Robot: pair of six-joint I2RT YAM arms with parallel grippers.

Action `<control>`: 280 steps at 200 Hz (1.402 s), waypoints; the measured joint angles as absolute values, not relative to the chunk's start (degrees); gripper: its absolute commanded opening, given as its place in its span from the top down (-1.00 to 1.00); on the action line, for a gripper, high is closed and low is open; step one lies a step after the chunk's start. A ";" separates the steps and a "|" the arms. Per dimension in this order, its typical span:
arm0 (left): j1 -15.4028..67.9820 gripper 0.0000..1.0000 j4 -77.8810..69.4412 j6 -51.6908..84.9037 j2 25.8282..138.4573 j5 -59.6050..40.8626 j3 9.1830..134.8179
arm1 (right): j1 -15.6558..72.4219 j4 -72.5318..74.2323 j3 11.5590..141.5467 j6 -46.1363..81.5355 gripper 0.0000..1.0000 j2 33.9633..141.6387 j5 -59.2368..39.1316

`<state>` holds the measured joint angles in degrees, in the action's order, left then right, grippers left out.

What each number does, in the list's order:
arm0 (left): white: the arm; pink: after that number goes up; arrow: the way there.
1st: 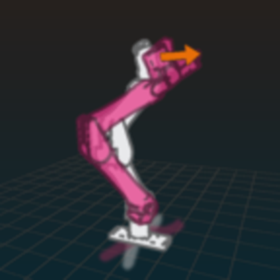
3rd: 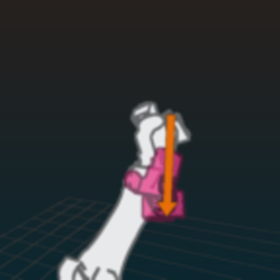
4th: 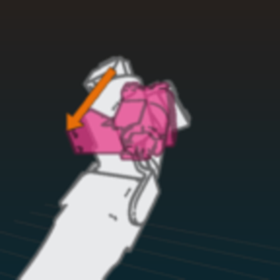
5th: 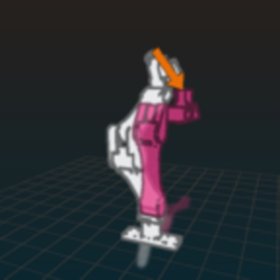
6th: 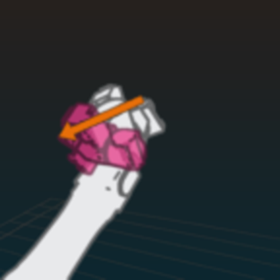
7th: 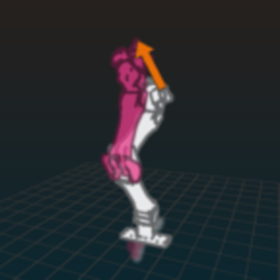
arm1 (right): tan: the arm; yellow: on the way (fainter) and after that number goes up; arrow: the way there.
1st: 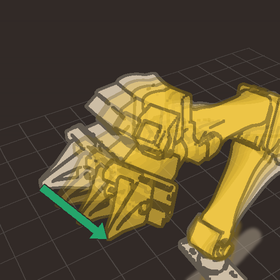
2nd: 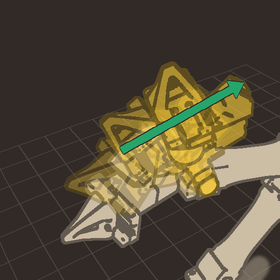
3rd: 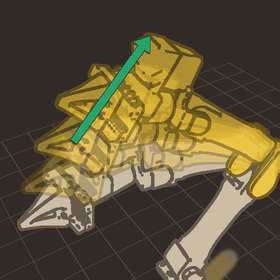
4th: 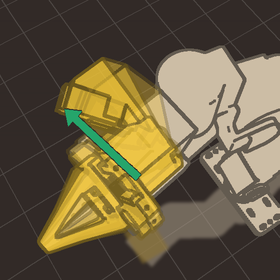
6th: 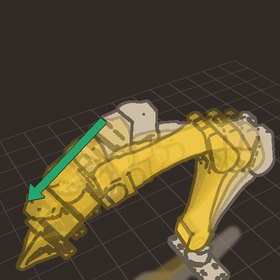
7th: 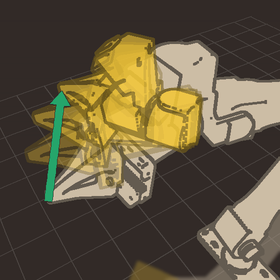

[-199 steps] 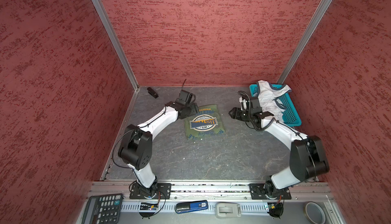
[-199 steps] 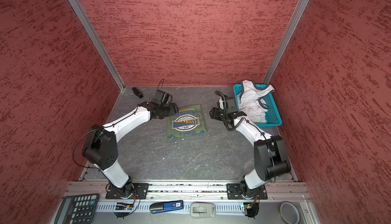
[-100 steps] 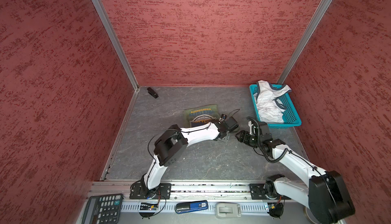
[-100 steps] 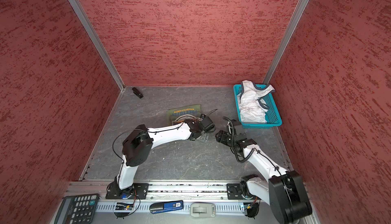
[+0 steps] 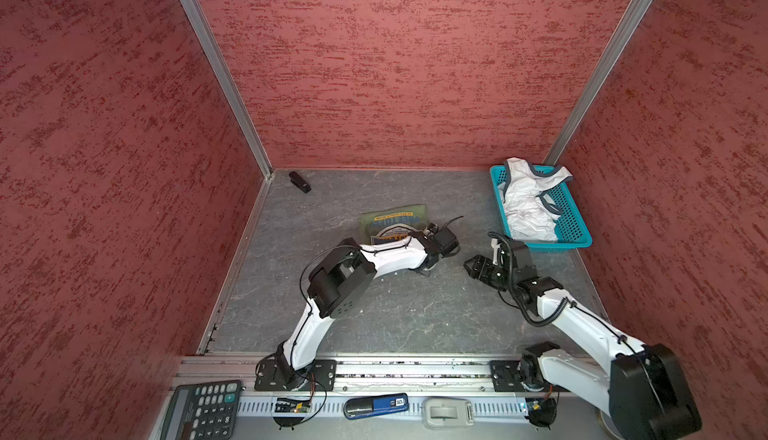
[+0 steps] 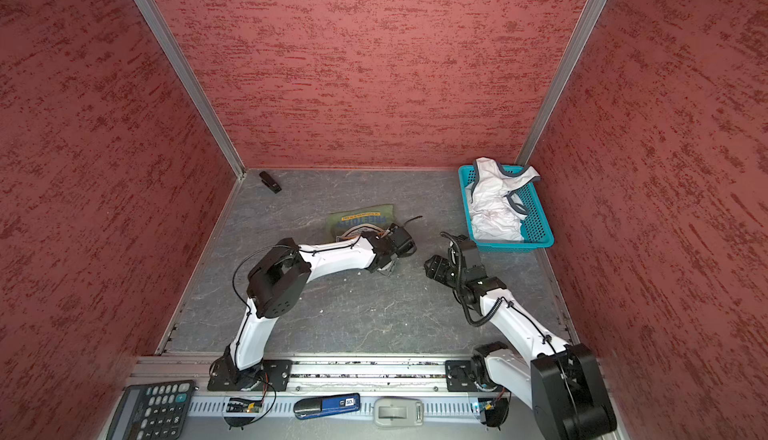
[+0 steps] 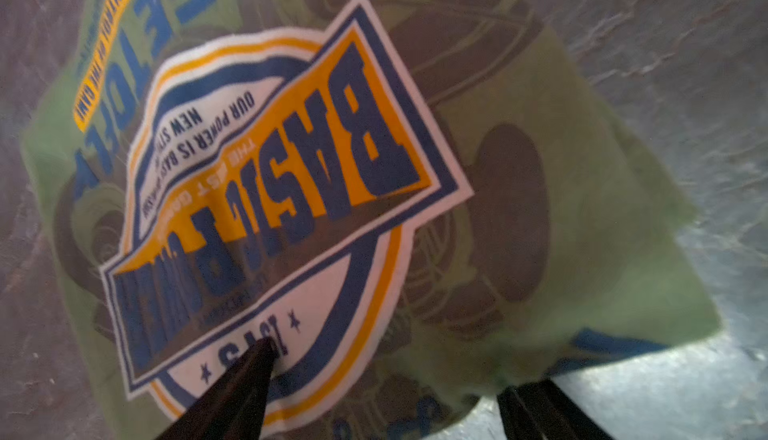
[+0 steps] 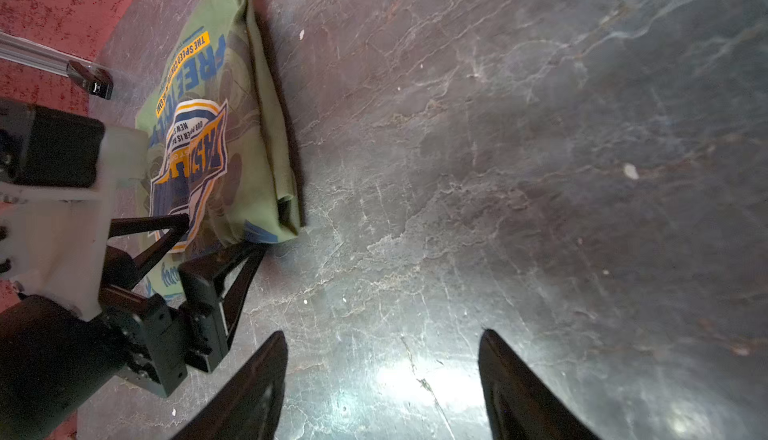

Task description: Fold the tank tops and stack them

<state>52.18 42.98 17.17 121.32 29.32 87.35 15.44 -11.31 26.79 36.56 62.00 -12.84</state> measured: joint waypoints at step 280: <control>12.32 -0.76 29.89 23.11 95.66 1.26 68.42 | 15.46 -11.16 27.51 36.32 -0.51 65.82 -11.42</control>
